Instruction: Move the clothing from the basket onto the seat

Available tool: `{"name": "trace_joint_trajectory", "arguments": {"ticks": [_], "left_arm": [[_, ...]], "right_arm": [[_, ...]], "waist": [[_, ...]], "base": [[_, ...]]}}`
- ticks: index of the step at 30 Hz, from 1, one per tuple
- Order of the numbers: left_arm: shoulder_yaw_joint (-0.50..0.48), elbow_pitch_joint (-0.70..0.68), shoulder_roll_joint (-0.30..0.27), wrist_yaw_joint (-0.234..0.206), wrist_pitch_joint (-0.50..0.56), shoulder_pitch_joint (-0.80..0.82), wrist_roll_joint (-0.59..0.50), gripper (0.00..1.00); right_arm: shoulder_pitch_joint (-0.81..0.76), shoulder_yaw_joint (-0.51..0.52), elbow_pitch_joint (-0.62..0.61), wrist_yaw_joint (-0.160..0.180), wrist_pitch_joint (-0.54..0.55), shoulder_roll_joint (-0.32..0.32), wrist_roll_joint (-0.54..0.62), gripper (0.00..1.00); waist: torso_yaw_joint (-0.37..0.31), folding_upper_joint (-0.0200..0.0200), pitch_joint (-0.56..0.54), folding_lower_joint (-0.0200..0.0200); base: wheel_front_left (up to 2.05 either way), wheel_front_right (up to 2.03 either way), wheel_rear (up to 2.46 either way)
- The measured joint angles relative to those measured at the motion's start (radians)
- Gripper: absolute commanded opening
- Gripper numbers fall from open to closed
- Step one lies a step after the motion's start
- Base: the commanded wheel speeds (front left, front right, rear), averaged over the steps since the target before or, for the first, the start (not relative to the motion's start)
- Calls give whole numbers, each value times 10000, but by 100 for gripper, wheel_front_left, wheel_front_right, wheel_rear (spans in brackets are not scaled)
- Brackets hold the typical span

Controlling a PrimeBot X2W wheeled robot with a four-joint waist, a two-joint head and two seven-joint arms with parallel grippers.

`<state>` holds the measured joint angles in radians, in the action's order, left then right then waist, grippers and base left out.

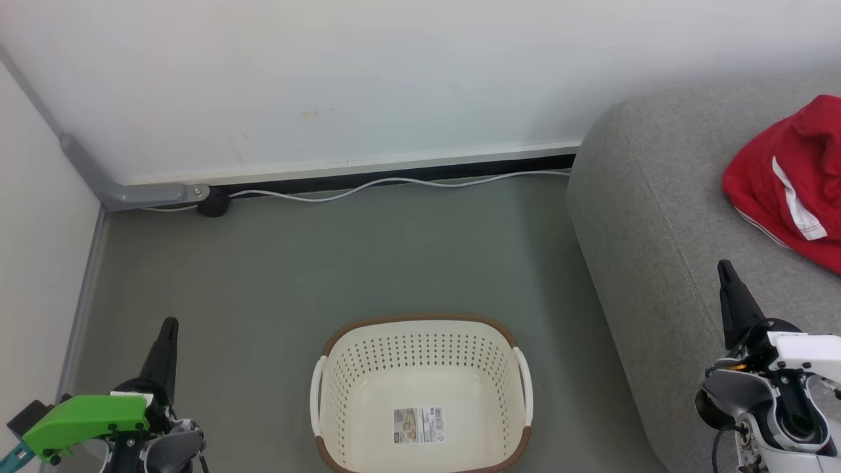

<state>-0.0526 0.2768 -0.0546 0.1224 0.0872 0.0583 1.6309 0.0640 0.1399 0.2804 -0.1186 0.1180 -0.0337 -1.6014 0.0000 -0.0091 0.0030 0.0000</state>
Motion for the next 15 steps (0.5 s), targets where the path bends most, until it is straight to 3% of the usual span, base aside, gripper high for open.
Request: {"name": "trace_joint_trajectory", "arguments": {"ticks": [15], "left_arm": [[-8,-2,2,0,0,0,0,0]], "right_arm": [[0,0,-2,0,0,0,0,0]], "waist": [[0,0,0,0]], "base": [[0,0,0]]}}
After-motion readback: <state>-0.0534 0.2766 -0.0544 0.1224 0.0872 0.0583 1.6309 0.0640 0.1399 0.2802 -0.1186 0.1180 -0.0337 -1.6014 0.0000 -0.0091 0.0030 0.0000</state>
